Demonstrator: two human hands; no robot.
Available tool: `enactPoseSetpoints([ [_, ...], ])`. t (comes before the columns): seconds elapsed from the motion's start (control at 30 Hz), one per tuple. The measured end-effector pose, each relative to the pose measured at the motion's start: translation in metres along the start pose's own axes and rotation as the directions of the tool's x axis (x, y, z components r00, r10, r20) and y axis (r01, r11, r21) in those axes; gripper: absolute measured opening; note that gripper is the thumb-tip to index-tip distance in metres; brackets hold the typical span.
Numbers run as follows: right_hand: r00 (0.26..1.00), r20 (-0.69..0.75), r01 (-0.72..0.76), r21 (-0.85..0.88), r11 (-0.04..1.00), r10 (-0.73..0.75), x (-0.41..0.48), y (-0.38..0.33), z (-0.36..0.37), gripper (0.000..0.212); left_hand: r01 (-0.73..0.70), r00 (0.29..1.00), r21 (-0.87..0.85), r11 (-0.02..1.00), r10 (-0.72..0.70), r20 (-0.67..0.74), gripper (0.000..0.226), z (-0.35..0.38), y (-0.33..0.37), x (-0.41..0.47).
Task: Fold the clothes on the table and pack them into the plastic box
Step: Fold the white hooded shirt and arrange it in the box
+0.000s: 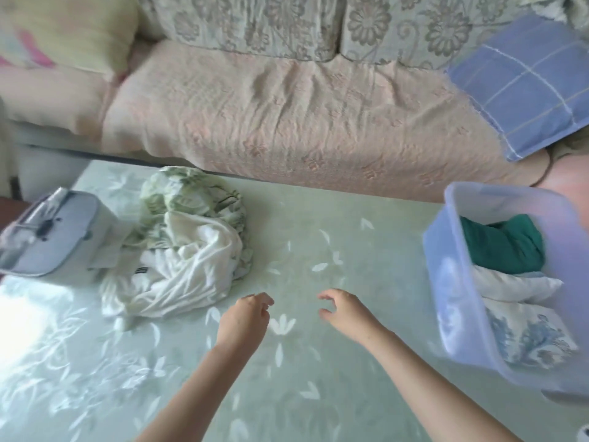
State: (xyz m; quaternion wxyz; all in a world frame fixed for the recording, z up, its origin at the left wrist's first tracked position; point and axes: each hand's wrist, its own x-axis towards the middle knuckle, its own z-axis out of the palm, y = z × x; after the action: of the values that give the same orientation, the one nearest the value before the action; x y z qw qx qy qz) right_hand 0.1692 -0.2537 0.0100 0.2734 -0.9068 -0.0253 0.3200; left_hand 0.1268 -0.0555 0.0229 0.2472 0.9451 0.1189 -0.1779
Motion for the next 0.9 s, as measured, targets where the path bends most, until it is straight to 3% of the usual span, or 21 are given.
enactPoseSetpoints([
  [0.23,0.997,0.077,-0.005,0.003,1.000,0.005,0.053,-0.076,0.075,0.042,0.051,0.993,-0.034,0.998,-0.054,-0.103,0.045,-0.023,-0.111,0.027],
  [0.33,0.999,0.006,0.051,-0.004,0.999,-0.051,0.079,-0.110,0.096,0.044,-0.014,0.976,-0.027,1.000,0.008,-0.220,0.056,-0.028,-0.145,0.048],
  [0.43,0.981,-0.095,0.171,0.000,0.985,-0.170,0.101,-0.139,0.114,0.057,-0.044,0.978,0.011,0.999,0.045,-0.206,0.076,-0.021,-0.170,0.069],
  [0.5,0.953,-0.138,0.265,-0.043,0.963,-0.269,0.112,-0.152,0.124,0.069,-0.042,0.974,-0.002,0.999,0.041,-0.224,0.075,-0.011,-0.179,0.079],
  [0.6,0.882,-0.155,0.390,-0.293,0.873,-0.445,0.132,-0.163,0.139,0.075,-0.052,0.923,-0.065,0.997,0.023,-0.385,0.049,0.001,-0.185,0.088],
  [0.67,0.833,-0.169,0.431,-0.397,0.810,-0.526,0.144,-0.160,0.147,0.064,-0.076,0.893,-0.067,0.995,0.038,-0.448,0.033,0.006,-0.190,0.091],
  [0.77,0.725,-0.281,0.487,-0.437,0.756,-0.629,0.160,-0.144,0.156,0.039,-0.193,0.845,-0.036,0.981,0.147,-0.513,0.024,0.016,-0.198,0.091],
  [0.9,0.552,-0.412,0.598,-0.410,0.689,-0.725,0.172,-0.120,0.161,0.023,-0.325,0.700,0.040,0.945,0.269,-0.662,0.016,0.036,-0.202,0.089],
])
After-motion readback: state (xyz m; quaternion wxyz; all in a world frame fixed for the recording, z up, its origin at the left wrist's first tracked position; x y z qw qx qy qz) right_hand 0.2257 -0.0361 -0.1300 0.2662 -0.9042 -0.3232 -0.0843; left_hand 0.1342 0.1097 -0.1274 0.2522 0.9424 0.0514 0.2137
